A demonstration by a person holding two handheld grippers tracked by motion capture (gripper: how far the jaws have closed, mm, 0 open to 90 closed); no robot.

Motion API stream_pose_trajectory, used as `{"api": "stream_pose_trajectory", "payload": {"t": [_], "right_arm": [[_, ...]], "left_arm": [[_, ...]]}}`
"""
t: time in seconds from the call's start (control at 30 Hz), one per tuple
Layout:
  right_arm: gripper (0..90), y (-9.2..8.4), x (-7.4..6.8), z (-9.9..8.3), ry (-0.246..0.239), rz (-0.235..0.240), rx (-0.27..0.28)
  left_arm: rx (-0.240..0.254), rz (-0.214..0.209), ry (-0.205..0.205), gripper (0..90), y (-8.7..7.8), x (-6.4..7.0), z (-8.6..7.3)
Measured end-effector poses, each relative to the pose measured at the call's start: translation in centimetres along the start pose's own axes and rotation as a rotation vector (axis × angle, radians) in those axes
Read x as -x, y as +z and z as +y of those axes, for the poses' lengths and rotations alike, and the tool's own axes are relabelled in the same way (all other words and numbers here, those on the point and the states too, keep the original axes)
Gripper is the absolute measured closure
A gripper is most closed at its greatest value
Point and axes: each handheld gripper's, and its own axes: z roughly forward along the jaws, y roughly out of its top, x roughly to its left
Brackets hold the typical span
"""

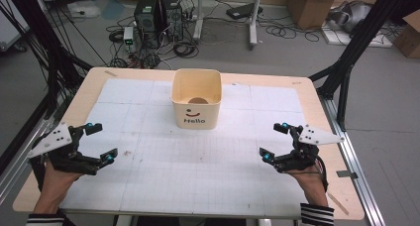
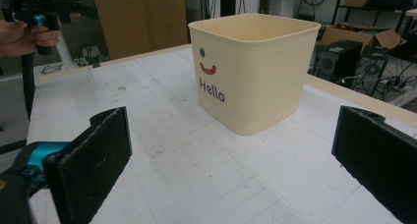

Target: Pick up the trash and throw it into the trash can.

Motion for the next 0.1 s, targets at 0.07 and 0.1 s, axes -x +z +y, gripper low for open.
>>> {"api": "stream_pose_trajectory", "payload": {"t": [0.07,0.1], "right_arm": [[0.4,0.02,0.06,0.00,-0.011,0.001,0.001],[0.4,0.01,0.03,0.01,-0.008,0.002,-0.001]], "left_arm": [[0.001,-0.002,-0.003,1.8,0.05,-0.02,-0.07],[-0.001,-0.002,-0.005,1.7,0.05,-0.04,-0.10]]}}
